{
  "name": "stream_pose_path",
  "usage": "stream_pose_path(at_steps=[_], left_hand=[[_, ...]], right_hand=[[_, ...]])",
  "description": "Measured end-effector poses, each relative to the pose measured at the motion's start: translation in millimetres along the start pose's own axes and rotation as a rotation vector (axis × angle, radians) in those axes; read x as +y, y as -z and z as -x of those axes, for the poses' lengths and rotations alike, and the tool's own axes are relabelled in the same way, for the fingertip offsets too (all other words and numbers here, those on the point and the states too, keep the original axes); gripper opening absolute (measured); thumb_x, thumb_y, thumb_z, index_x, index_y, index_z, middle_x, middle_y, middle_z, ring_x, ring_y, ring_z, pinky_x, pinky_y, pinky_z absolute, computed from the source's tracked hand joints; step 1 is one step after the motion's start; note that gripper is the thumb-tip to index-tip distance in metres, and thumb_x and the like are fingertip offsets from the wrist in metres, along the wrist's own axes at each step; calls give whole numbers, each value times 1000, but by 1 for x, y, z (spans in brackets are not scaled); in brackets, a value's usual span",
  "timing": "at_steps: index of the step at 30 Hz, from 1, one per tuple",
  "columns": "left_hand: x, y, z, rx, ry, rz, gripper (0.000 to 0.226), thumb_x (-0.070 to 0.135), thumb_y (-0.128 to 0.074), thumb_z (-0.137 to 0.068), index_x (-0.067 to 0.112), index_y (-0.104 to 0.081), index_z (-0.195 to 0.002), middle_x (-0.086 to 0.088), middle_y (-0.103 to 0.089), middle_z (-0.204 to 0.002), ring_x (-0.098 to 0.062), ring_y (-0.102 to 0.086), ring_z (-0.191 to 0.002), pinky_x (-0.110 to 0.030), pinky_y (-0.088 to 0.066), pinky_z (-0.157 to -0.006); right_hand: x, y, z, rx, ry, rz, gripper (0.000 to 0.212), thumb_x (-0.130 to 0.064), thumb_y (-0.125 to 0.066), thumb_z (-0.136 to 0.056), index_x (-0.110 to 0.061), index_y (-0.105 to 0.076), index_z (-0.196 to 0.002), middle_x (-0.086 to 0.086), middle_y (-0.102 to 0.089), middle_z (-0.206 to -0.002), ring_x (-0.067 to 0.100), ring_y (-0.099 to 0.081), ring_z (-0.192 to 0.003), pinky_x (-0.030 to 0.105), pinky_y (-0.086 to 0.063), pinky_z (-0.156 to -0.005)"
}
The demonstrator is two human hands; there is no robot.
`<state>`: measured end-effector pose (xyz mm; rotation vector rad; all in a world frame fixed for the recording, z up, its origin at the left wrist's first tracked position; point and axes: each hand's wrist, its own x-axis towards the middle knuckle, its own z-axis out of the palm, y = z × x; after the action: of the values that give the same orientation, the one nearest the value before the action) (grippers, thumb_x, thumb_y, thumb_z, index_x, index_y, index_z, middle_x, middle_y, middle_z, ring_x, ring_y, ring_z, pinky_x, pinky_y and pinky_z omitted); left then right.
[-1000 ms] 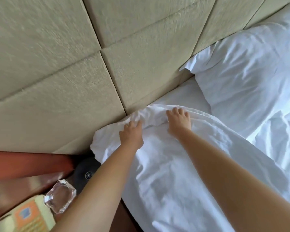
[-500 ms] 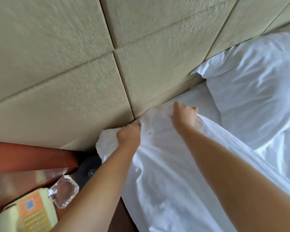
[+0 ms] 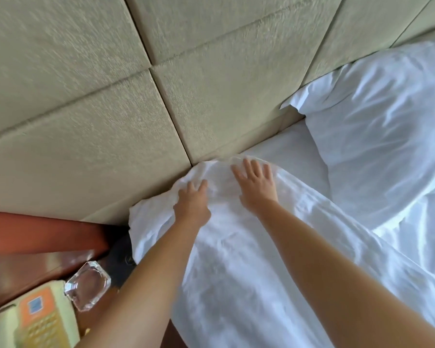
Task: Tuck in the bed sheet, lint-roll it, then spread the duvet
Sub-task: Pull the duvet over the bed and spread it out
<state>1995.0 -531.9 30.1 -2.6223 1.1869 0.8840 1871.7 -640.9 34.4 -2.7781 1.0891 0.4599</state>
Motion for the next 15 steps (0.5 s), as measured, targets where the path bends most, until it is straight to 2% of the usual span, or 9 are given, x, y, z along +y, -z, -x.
stream_pose_path(at_steps=[2, 4, 9, 15], left_hand=[[3, -10, -4, -118, -19, 27, 75, 13, -53, -91, 34, -12, -149, -5, 2, -157, -34, -17, -139, -48, -39, -103], [2, -14, -3, -134, -47, 12, 76, 13, -54, -91, 34, -10, -150, -7, 9, -158, -35, -8, -144, -48, -36, -106], [4, -5, 16, -61, -108, -112, 74, 19, -53, -94, 29, -7, -152, -9, 8, -159, -32, -7, -145, -48, -30, -110], [33, 15, 62, 5, -199, -195, 74, 11, -50, -92, 23, -9, -153, -9, -2, -159, -28, -12, -144, -43, -27, -112]], right_hand=[[2, -10, 8, -126, 41, 45, 75, -26, -54, -92, -28, -9, -152, 10, 12, -160, 28, 9, -147, 47, 4, -116], [3, -14, 15, -153, 52, 44, 71, -30, -51, -94, -28, -10, -153, 9, 19, -159, 27, 16, -146, 47, 10, -116], [1, 1, 31, -101, 45, -34, 73, -39, -48, -95, -30, -5, -154, 6, 16, -160, 24, 16, -147, 45, 13, -117], [11, 32, 81, -86, -2, -88, 76, -45, -50, -93, -30, -5, -153, 6, 7, -161, 23, 11, -148, 43, 9, -118]])
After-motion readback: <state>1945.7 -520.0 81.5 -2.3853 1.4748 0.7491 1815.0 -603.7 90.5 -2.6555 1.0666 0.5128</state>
